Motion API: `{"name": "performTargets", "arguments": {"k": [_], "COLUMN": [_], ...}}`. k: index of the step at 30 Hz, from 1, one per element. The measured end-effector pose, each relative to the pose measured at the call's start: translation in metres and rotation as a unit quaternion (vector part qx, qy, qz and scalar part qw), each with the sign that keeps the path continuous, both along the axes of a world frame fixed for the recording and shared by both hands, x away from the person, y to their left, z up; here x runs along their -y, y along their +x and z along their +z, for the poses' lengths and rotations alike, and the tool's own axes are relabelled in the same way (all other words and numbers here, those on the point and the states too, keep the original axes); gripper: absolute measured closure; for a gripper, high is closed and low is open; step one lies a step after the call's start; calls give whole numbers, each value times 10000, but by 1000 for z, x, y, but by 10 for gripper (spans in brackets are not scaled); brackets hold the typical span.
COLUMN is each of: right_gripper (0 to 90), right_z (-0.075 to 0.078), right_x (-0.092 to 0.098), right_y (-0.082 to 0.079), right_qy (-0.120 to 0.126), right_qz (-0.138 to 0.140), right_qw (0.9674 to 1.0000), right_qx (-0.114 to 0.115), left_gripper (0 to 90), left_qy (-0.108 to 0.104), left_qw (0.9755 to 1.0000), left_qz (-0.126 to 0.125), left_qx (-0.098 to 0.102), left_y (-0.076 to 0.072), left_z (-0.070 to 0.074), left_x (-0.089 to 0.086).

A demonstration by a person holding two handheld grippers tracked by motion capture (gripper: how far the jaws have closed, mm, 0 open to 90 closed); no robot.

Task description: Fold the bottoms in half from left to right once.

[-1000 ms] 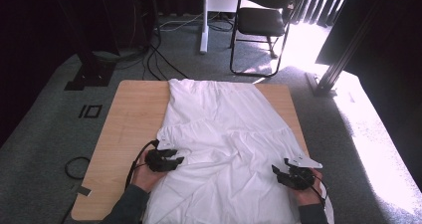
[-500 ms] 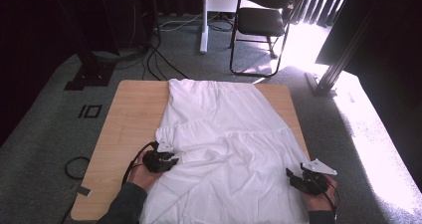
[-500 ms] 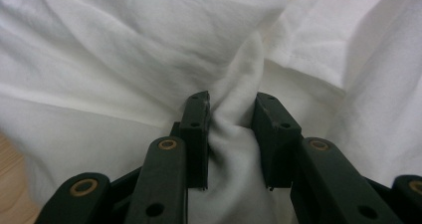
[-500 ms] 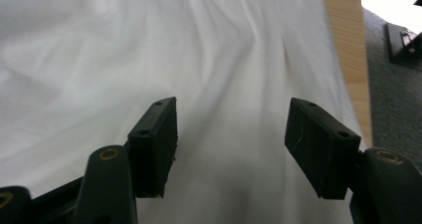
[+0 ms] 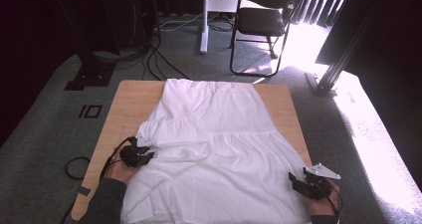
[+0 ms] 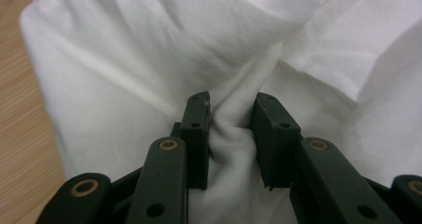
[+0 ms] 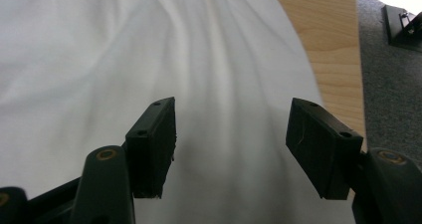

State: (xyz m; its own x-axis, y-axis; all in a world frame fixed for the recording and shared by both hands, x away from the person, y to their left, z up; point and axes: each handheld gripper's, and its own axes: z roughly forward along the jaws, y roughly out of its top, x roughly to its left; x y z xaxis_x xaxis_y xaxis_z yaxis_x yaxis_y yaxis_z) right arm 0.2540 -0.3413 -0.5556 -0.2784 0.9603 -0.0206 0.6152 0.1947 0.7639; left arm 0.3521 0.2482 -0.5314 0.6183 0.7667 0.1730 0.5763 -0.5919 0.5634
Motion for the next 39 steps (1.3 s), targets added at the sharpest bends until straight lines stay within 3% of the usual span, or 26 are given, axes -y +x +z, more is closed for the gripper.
{"name": "performTargets", "arguments": {"k": [2,5,6,7,9,10,11,12,13,14,17,18,19,20,22,23,24,25,26,29,30,31,32,35,36,39], "right_gripper": [354,351,349,349,348,347,346,344,344,344,343,343,343,343,343,343,343,343,340,329,324,324,322,320,317,312], "right_z": [-4,-8,-9,-9,-9,-9,-9,-9,-9,-9,-10,-10,-10,-10,-10,-10,-10,-10,-10,-10,-11,-11,-11,-11,-11,-12], "right_x": [-5,-10,-13,-13,-15,-17,-18,-18,-18,-18,-18,-18,-18,-18,-18,-18,-18,-18,-17,-18,-19,-19,-18,-18,-18,-19], "right_y": [2,4,5,5,7,8,8,8,8,8,8,8,8,8,8,8,8,8,8,8,8,8,8,7,8,8], "right_qy": [64,28,77,77,100,114,120,119,119,124,135,132,132,135,136,136,137,137,145,140,139,139,141,154,163,166], "right_qz": [84,150,223,223,268,287,288,291,291,292,296,292,292,290,293,293,299,299,303,311,338,338,342,346,345,337], "right_qw": [9999,9997,9995,9995,9994,9993,9993,9993,9993,9993,9993,9994,9994,9994,9994,9994,9994,9994,9993,9993,9992,9992,9992,9992,9992,9992], "right_qx": [-79,-168,-186,-186,-197,-200,-192,-187,-187,-178,-162,-157,-157,-157,-151,-151,-145,-145,-138,-134,-134,-134,-125,-109,-101,-93], "left_gripper": [704,697,665,653,632,599,588,585,585,585,586,586,585,582,551,527,509,497,479,474,483,520,573,858,891,900], "left_qy": [-3,-147,-416,-416,-721,-1062,-1062,-1312,-1312,-1498,-1506,-1612,-1612,-1611,-1574,-1574,-1432,-1432,-1193,-1036,-795,-795,-555,-539,-693,-790], "left_qw": [9997,9992,9981,9981,9962,9934,9934,9906,9906,9883,9883,9865,9865,9853,9840,9840,9838,9838,9855,9868,9890,9890,9903,9890,9856,9832], "left_qz": [252,380,455,455,476,400,400,302,302,164,7,-276,-276,-572,-837,-837,-1081,-1081,-1207,-1231,-1225,-1225,-1242,-1326,-1496,-1622], "left_qx": [5,-40,-74,-74,57,165,165,244,244,234,228,107,107,41,-2,-2,-18,-18,-28,-155,-224,-224,-287,-367,-378,-296], "left_y": [2,2,0,0,-4,-9,-9,-12,-12,-13,-14,-14,-14,-15,-17,-17,-19,-19,-19,-16,-15,-15,-13,-14,-18,-21], "left_z": [0,0,2,2,10,19,19,27,27,31,33,33,33,33,33,33,32,32,30,26,24,24,21,24,32,43], "left_x": [-16,-21,-22,-22,-21,-18,-18,-13,-13,-6,7,25,25,44,61,61,79,79,96,105,111,111,115,116,118,121]}}
